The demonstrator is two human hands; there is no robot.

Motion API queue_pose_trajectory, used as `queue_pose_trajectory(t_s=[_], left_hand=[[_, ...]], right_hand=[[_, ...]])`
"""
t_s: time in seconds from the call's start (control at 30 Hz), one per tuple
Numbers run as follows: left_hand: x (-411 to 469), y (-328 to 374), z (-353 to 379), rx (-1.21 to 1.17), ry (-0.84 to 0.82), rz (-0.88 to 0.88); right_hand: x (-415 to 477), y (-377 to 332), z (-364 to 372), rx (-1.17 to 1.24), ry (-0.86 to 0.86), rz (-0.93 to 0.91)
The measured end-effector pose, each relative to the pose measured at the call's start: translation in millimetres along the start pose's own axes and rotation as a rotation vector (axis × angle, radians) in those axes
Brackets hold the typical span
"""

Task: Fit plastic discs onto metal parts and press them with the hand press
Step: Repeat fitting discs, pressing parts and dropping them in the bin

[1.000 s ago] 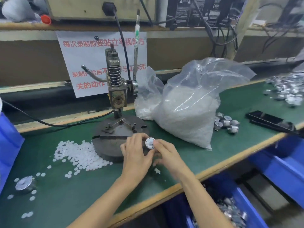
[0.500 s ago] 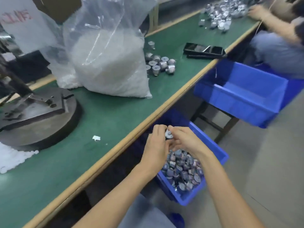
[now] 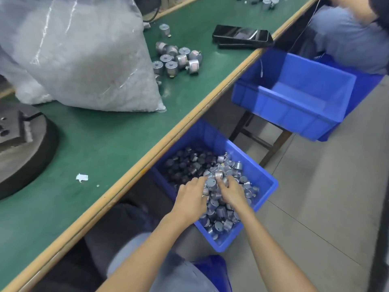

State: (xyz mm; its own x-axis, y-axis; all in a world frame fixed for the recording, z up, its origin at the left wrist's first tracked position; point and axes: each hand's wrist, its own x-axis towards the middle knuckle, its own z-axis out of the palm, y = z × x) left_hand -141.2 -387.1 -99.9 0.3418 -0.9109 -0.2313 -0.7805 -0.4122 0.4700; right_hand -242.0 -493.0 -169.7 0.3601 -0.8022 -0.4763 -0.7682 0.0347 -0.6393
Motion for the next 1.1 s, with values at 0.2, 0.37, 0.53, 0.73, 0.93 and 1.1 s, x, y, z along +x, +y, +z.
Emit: queue_pose_trajectory(t_s=[0.2, 0.37, 0.53, 0.73, 0.93, 1.1], left_hand=[[-6.0, -5.3, -17.3, -0.088, 0.089, 0.067], [-14.8, -0.1, -69.2, -0.179, 0.273, 0.220], [-45.6, -17.9, -140.6, -0.092, 0.481, 0.264], [-119.2, -72.0, -219.2, 0.179, 0.612, 0.084], [-208.0, -113.7, -297.0, 0.394, 0.741, -0.157], [-296.8, -142.3, -331.3, 0.498, 0.793, -0.420]], right_hand=[[-6.3, -6.8, -6.0, 0.061, 0.212, -0.084], [-25.2, -67.5, -18.3, 0.175, 0.304, -0.319], [-62.5, -161.1, -13.1, 0.306, 0.262, -0.634], [-127.7, -259.7, 28.9, 0.355, 0.036, -1.013], [-209.4, -358.9, 84.4, 0.347, -0.212, -1.347], [-285.0, -419.6, 137.3, 0.292, -0.408, -1.565]])
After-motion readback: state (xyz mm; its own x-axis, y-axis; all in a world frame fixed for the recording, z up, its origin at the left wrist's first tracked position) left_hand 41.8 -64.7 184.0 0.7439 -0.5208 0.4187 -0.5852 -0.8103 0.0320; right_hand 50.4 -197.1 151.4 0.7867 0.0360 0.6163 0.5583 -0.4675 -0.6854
